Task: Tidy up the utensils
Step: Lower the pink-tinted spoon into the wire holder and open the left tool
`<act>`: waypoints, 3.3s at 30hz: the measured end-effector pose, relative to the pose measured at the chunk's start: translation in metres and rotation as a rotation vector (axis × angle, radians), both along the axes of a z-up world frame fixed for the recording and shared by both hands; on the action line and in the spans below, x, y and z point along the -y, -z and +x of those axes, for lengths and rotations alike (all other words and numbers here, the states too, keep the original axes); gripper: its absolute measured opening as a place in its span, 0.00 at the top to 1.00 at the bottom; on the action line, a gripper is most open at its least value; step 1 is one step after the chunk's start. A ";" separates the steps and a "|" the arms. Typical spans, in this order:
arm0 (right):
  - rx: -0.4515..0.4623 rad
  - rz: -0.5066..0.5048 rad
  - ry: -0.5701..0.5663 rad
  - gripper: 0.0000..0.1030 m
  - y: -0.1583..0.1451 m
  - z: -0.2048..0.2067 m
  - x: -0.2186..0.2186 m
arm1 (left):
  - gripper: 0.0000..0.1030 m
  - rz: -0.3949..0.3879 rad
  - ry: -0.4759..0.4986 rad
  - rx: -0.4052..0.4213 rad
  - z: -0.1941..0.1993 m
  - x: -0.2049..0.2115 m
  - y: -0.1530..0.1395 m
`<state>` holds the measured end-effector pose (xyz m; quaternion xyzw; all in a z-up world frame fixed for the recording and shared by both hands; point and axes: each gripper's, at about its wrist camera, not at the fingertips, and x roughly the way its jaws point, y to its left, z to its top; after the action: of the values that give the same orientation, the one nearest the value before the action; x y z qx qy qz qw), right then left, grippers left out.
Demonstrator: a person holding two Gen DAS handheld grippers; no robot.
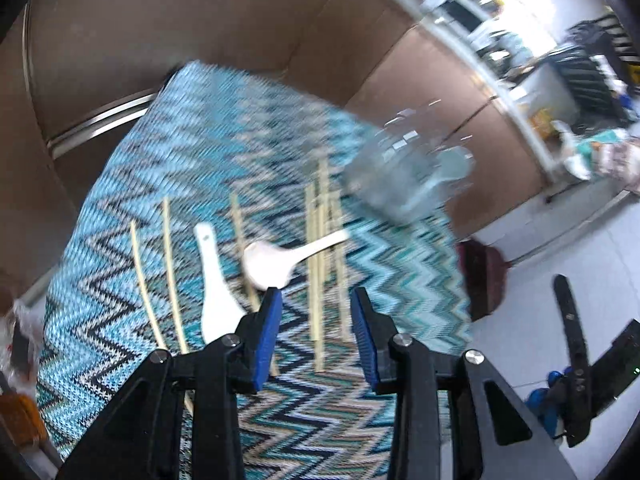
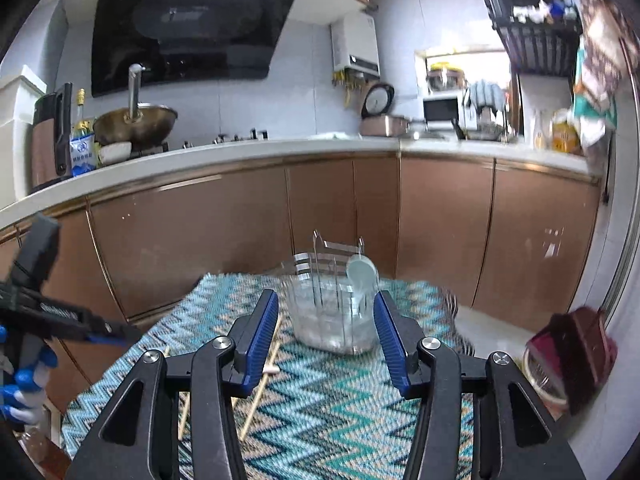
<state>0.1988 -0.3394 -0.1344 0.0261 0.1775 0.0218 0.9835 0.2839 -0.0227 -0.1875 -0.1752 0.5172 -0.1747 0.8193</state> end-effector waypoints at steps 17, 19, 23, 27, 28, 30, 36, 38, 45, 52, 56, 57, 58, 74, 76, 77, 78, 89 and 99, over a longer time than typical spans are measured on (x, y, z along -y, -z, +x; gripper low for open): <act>-0.169 0.147 0.019 0.51 0.091 0.058 0.069 | 0.74 0.109 -0.135 -0.238 0.061 0.015 0.073; -0.175 0.155 0.019 0.51 0.096 0.057 0.072 | 0.81 0.117 -0.139 -0.246 0.064 0.017 0.076; -0.181 0.169 0.026 0.51 0.101 0.057 0.080 | 0.91 0.151 -0.152 -0.255 0.067 0.022 0.081; -0.177 0.183 0.034 0.50 0.105 0.055 0.087 | 0.96 0.164 -0.171 -0.238 0.065 0.021 0.079; -0.177 0.185 0.034 0.50 0.105 0.054 0.088 | 0.96 0.170 -0.174 -0.229 0.064 0.022 0.077; -0.175 0.189 0.033 0.50 0.105 0.053 0.089 | 0.96 0.202 -0.183 -0.179 0.059 0.021 0.066; -0.163 0.193 0.031 0.50 0.104 0.048 0.089 | 0.96 0.296 -0.199 0.015 0.049 0.024 0.013; -0.160 0.193 0.030 0.50 0.103 0.046 0.089 | 0.96 0.330 -0.196 0.078 0.046 0.027 -0.007; -0.146 0.192 0.028 0.49 0.099 0.043 0.087 | 0.96 0.464 -0.206 0.353 0.043 0.042 -0.099; -0.147 0.192 0.020 0.48 0.100 0.044 0.086 | 0.96 0.600 -0.132 0.520 0.065 0.096 -0.152; -0.145 0.192 0.026 0.47 0.100 0.044 0.089 | 0.96 0.704 -0.070 0.566 0.081 0.136 -0.149; -0.144 0.196 0.031 0.46 0.100 0.044 0.091 | 0.96 0.742 -0.052 0.579 0.085 0.148 -0.146; -0.144 0.198 0.034 0.46 0.101 0.044 0.093 | 0.96 0.786 -0.035 0.592 0.089 0.161 -0.141; -0.162 0.199 0.069 0.42 0.105 0.041 0.107 | 0.91 0.927 0.165 0.528 0.124 0.245 -0.057; -0.164 0.192 0.070 0.41 0.104 0.040 0.105 | 0.90 0.875 0.173 0.516 0.121 0.240 -0.062; -0.165 0.188 0.071 0.41 0.103 0.039 0.104 | 0.90 0.853 0.173 0.511 0.121 0.237 -0.065; -0.167 0.185 0.071 0.41 0.103 0.038 0.102 | 0.90 0.831 0.171 0.510 0.119 0.234 -0.069; -0.158 0.123 0.061 0.41 0.080 0.022 0.071 | 0.62 0.675 0.233 0.486 0.110 0.236 -0.100; -0.128 0.073 0.068 0.41 0.055 -0.002 0.055 | 0.62 0.487 0.207 0.511 0.075 0.189 -0.129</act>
<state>0.1966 -0.3945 -0.1897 0.0692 0.2382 -0.0068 0.9687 0.3585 -0.2115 -0.0585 0.1278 0.3373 -0.1666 0.9177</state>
